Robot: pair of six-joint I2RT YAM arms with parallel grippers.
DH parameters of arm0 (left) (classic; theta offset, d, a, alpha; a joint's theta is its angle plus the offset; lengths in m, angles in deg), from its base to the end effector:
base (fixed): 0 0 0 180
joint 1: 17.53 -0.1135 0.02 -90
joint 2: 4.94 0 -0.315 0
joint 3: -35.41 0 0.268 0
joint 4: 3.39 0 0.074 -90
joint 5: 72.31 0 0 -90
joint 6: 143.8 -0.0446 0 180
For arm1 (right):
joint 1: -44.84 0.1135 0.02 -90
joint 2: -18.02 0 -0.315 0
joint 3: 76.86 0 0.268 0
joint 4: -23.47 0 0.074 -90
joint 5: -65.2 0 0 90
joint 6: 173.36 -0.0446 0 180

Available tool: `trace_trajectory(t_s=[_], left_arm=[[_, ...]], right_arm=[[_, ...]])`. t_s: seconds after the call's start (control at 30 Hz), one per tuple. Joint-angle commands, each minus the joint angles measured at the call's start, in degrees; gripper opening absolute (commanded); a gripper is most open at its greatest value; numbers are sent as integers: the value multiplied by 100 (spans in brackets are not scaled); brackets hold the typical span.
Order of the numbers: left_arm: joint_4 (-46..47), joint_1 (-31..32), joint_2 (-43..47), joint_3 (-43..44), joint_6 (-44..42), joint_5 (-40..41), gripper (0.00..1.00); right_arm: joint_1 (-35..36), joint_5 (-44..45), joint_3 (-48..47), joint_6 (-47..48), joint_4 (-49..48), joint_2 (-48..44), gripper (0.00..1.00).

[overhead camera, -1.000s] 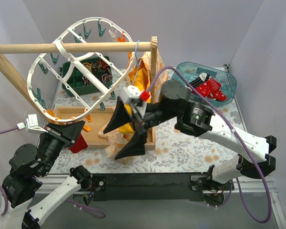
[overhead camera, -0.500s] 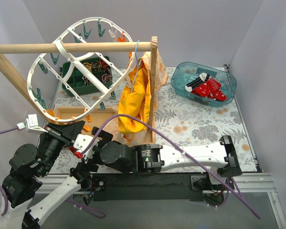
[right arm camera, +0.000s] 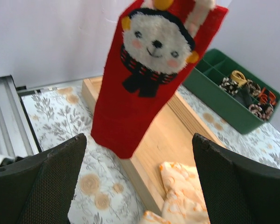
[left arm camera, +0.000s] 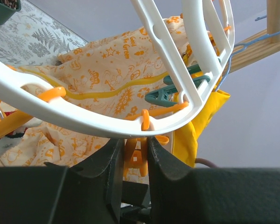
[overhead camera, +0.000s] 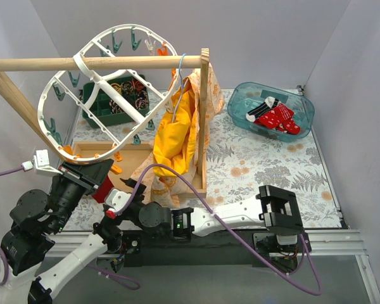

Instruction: Remove the socks clipped to the hanger

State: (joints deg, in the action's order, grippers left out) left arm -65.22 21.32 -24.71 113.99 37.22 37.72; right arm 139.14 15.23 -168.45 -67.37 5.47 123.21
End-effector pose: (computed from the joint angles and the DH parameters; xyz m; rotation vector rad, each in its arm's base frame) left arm -0.0075 0.0256 0.4432 -1.0659 1.4892 -1.4169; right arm -0.0067 0.4717 0.3628 -0.8534 1.2810 0.5721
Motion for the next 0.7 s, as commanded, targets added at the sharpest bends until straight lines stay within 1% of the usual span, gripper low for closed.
trace_trajectory(t_s=[0.0, 0.1, 0.23, 0.3, 0.4, 0.67], left_arm=[[89, 17, -211, 246, 319, -174, 0], [116, 17, -282, 326, 433, -289, 0], [133, 17, -334, 370, 591, -430, 0], [125, 17, -352, 370, 636, -483, 0], [125, 17, -343, 379, 715, -509, 0], [81, 17, -335, 361, 768, -544, 0]], right_arm=[[27, -293, 69, 317, -1703, 291, 98], [27, -329, 26, 597, -2055, 493, 98], [9, -180, 43, 1046, -3020, 888, 98], [-26, -92, 8, 1169, -3320, 1012, 98], [-96, -127, -132, 1249, -3410, 1206, 98], [-280, -320, -519, 1091, -3410, 1584, 98]])
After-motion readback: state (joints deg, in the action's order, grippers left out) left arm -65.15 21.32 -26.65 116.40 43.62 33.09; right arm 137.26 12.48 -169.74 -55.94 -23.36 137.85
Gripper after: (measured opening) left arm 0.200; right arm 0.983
